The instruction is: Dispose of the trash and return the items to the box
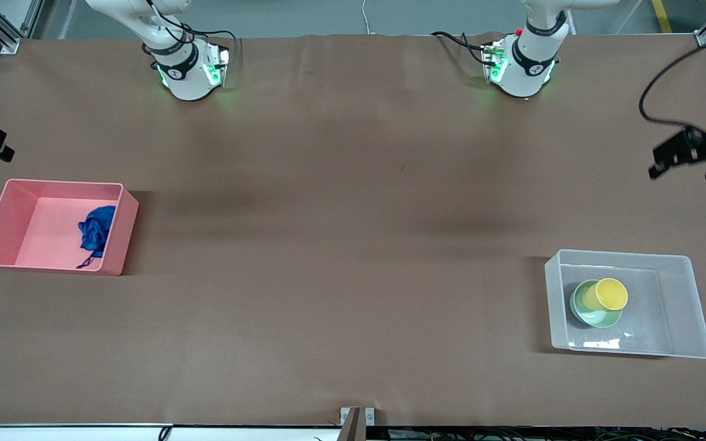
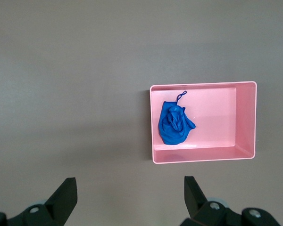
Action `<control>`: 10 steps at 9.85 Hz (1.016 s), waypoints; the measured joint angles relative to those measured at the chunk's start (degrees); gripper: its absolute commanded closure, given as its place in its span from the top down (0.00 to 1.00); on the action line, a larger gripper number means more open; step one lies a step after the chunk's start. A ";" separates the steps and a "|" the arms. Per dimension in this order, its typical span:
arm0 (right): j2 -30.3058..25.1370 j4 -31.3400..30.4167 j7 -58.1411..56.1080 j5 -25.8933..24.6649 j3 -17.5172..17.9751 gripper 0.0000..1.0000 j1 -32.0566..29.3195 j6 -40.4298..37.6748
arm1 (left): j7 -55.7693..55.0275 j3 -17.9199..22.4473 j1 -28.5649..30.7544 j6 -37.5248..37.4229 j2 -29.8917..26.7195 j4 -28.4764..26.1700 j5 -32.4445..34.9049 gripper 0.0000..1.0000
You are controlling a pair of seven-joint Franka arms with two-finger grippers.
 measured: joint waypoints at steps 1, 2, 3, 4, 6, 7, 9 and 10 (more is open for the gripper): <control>0.00 0.00 0.00 0.00 -0.01 1.00 0.00 0.01 | -3.69 -0.37 0.06 -0.61 -1.61 -0.84 0.08 1.00; 0.00 0.00 0.00 0.00 0.00 1.00 0.00 0.01 | -7.19 -1.00 0.06 -0.65 -2.03 -1.14 0.56 1.00; 0.00 0.00 -0.01 0.00 0.00 1.00 0.00 0.01 | -8.07 -1.49 0.05 -0.58 -1.95 -1.07 0.88 1.00; 0.00 0.00 0.00 0.00 -0.01 1.00 0.00 0.01 | -7.78 -1.67 0.05 -0.54 -1.51 -0.32 0.92 1.00; 0.00 0.00 -0.01 0.00 -0.02 1.00 -0.01 0.02 | -7.27 -1.67 0.12 -1.11 2.19 5.01 0.94 1.00; 0.00 0.00 -0.01 0.00 -0.02 1.00 -0.01 0.02 | -6.79 -1.67 0.12 -2.51 4.47 8.06 0.95 1.00; 0.00 0.00 -0.01 0.00 -0.02 1.00 -0.01 0.03 | -2.84 -1.46 0.14 -6.79 6.34 10.40 0.95 1.00; 0.00 0.00 -0.01 0.00 -0.02 1.00 -0.01 0.03 | -1.92 -1.36 0.15 -7.44 6.29 10.53 0.95 1.00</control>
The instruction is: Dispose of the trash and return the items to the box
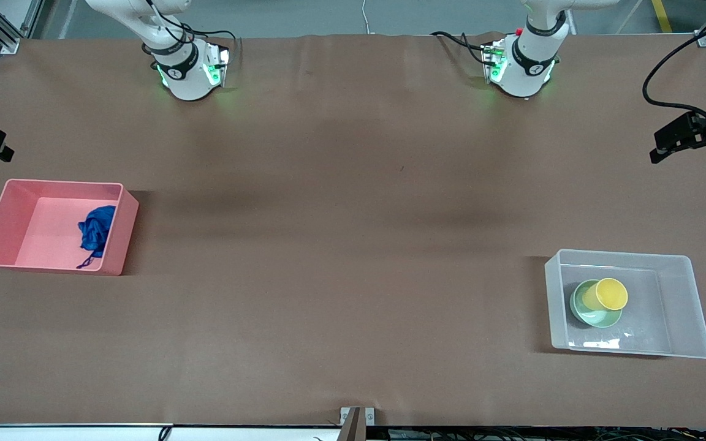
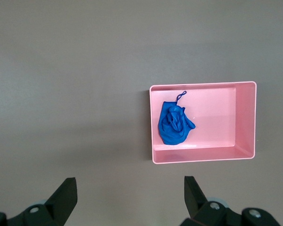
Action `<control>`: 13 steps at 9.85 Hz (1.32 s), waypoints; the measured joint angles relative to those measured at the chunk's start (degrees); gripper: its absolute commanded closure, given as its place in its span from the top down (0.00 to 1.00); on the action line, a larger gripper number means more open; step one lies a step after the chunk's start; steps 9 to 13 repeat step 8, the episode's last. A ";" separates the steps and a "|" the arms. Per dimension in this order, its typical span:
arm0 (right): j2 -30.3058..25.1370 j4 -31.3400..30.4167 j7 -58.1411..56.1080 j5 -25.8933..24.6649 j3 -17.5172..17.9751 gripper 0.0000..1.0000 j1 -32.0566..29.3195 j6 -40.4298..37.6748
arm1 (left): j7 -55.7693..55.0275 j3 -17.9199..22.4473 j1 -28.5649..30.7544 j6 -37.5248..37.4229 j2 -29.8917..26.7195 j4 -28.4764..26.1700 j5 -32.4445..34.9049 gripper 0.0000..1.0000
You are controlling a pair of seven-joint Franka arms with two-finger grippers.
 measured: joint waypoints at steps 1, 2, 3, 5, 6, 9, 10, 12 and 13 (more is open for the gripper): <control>0.00 0.00 0.00 0.00 0.00 1.00 0.00 0.00 | 0.14 0.05 0.00 -0.11 -0.09 0.03 0.00 1.00; 0.00 0.00 0.00 0.00 0.00 1.00 0.00 0.00 | 0.14 0.19 -0.01 -0.11 -0.16 0.03 0.00 1.00; 0.00 0.00 0.00 0.00 0.00 1.00 0.00 0.00 | 0.14 0.31 -0.01 -0.11 -0.21 0.00 0.00 1.00; 0.00 0.00 0.00 0.00 0.00 1.00 0.00 0.00 | -0.20 0.40 -0.01 -0.11 -0.21 -0.15 0.00 1.00; 0.00 0.00 0.00 0.00 0.00 1.00 0.00 0.00 | -0.34 0.40 -0.02 -0.11 -0.21 -0.18 0.00 1.00; 0.00 0.00 0.00 0.00 0.00 1.00 0.00 0.00 | -0.37 0.40 -0.04 -0.11 -0.21 -0.27 0.11 1.00; 0.00 0.00 0.00 0.00 0.00 1.00 0.00 0.00 | -0.37 0.40 -0.04 -0.11 -0.21 -0.27 0.11 1.00; 0.00 0.00 0.00 0.00 0.00 1.00 0.00 0.00 | -0.37 0.40 -0.04 -0.11 -0.21 -0.27 0.11 1.00; 0.00 0.00 0.00 0.00 0.00 1.00 0.00 0.00 | -0.37 0.40 -0.04 -0.11 -0.21 -0.27 0.11 1.00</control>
